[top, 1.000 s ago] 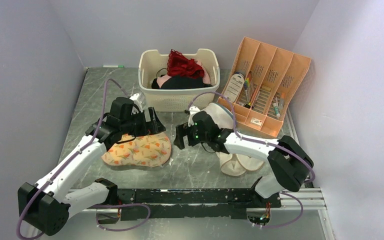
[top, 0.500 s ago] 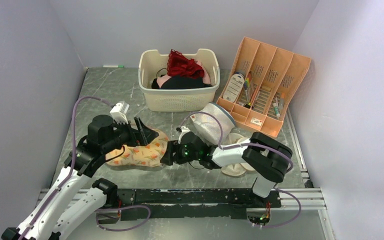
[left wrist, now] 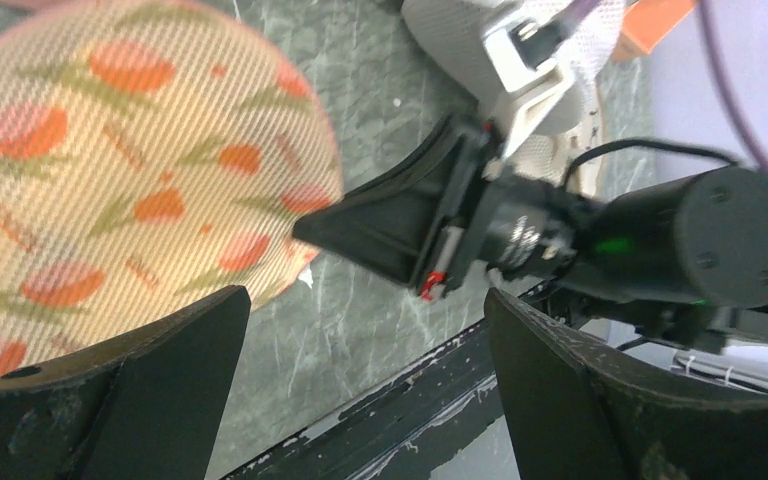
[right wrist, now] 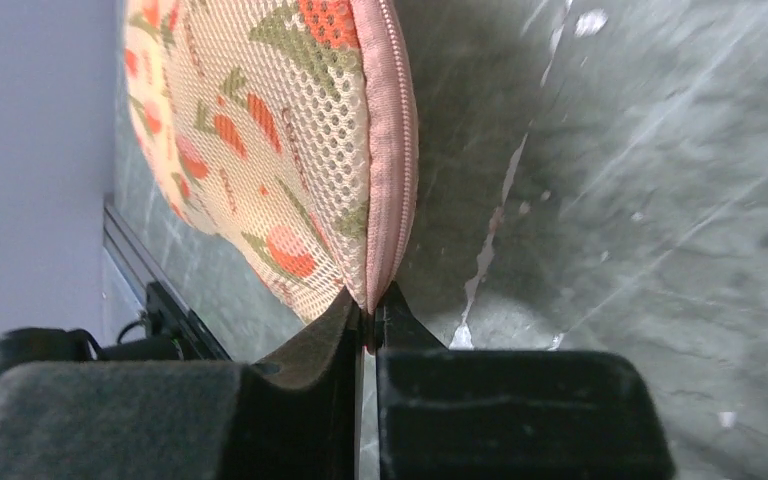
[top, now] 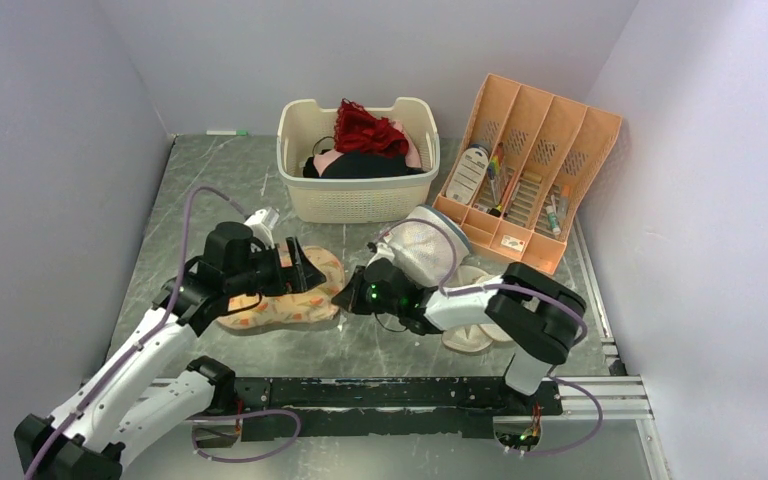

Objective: Unzip the laundry bag and remove the bra

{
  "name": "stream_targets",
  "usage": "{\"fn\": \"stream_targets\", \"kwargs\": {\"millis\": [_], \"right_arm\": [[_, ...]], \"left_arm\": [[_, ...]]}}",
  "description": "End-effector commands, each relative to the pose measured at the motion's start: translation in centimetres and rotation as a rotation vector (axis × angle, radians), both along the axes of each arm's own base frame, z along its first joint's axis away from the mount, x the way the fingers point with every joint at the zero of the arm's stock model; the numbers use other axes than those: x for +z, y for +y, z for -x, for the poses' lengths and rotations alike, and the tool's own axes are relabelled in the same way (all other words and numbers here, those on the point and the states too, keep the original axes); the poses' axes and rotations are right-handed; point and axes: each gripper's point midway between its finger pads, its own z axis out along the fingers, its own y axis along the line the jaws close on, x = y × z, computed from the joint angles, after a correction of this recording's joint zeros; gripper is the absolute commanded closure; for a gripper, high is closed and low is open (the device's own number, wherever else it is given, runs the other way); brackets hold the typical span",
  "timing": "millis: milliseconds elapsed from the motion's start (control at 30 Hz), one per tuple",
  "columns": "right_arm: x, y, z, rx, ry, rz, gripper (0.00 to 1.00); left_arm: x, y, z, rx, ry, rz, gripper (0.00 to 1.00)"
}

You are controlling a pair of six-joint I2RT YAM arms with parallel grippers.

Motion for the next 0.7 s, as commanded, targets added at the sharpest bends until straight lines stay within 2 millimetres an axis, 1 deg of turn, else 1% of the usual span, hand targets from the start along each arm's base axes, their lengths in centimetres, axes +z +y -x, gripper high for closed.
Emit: {"fn": "stream_targets", "kwargs": {"millis": [0,133,167,200,233,267,333,367,400,500,600,667], "right_arm": [[1.6,-2.2,-2.2,-0.058,-0.028,0.000,1.00],[1.8,-3.3,-2.4,0.023,0.017,-0.035,1.00],[1.9,-3.6,-2.3,0.045,0.025,-0.045,1.00],[2.1,-3.9,-2.3,0.071,0.023,-0.055,1.00],[2.3,-4.2,-2.1,0.100,0.016,-0.060,1.00],[2.4,-4.4,-1.8,0.129,0.011,-0.060,1.00],[2.4,-5.1,-1.6,0.151,-0.003,-0.044,1.00],[2.5,-5.4,-1.5,0.160,-0.017,-0.038,1.00],[2.7,-5.6,-1.5,0.171,-0.032,-0.034,1.00],[2.9,-5.7,-1.0,0.229,-0.042,-0.030,1.00],[3.3,-5.6,-0.5,0.280,-0.034,-0.049,1.00],[3.7,-5.5,0.0,0.305,-0.035,-0.070,1.00]], "left_arm": [[-1.7,-0.3,0.1,-0.005,0.028,-0.080,0.00],[-3.7,-0.9,0.1,0.005,0.029,-0.248,0.00],[-4.3,-1.3,0.1,0.013,0.035,-0.297,0.02],[-4.8,-1.4,0.4,0.036,0.047,-0.358,0.05],[-5.9,-1.4,0.8,0.058,0.071,-0.443,0.06],[-6.3,-1.8,1.2,0.058,0.060,-0.510,0.06],[-7.0,-1.2,2.0,0.090,0.029,-0.671,0.08],[-7.0,-1.2,2.0,0.104,-0.016,-0.731,0.09],[-7.5,-1.5,2.1,0.094,-0.033,-0.772,0.10],[-8.9,-3.1,2.0,0.011,-0.086,-0.843,0.15],[-9.3,-3.3,1.3,-0.001,-0.120,-0.925,0.27],[-9.5,-3.7,0.8,-0.026,-0.151,-0.955,0.31]]}}
